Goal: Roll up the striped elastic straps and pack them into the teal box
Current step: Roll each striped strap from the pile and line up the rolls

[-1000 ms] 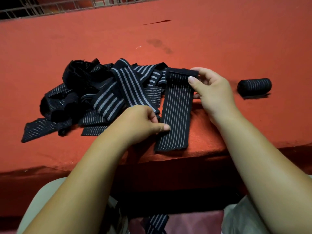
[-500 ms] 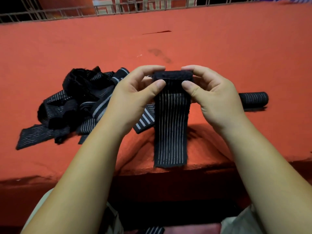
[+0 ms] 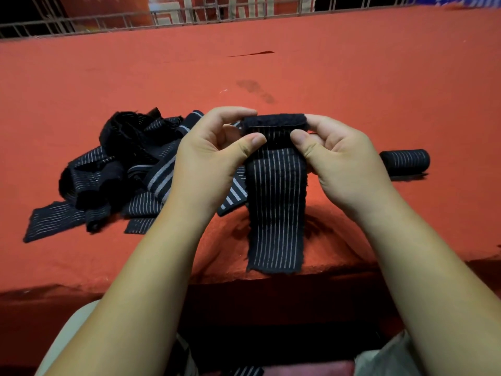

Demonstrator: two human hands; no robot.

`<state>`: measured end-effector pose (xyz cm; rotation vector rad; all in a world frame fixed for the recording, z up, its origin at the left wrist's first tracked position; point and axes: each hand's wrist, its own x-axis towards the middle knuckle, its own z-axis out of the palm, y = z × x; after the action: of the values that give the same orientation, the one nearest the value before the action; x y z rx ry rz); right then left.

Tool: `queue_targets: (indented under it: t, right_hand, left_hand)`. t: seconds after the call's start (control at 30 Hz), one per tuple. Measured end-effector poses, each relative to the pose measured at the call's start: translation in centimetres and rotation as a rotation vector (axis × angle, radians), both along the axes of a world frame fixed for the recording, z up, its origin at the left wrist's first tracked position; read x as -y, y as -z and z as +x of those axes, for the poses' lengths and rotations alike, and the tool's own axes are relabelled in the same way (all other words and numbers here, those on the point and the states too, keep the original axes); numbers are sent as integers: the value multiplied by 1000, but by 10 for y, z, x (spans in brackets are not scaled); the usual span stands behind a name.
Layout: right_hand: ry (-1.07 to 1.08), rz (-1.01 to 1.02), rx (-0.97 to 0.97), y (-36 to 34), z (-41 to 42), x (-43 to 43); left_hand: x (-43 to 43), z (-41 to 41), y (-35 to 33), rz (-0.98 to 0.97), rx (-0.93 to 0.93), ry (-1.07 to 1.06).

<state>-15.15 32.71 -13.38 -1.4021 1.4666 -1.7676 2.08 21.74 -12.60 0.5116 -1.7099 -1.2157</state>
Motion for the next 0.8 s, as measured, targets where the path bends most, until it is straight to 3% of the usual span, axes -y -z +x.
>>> queue_targets:
  t: [0.1,0.27,0.6,0.8]
  right_hand:
    - [24,-10,-19,0,0,1]
    - [99,-63,-25,5,1,5]
    - [-7,-100,75,4,-4,5]
    - [-50,-58,110,6,-3,5]
  left_hand:
    - [-4,-5,2,34,-29,-136]
    - [-14,-10,3,30,-44,-178]
    - [-1,0,-1,169,46,68]
    - [-1,1,3,192,37,48]
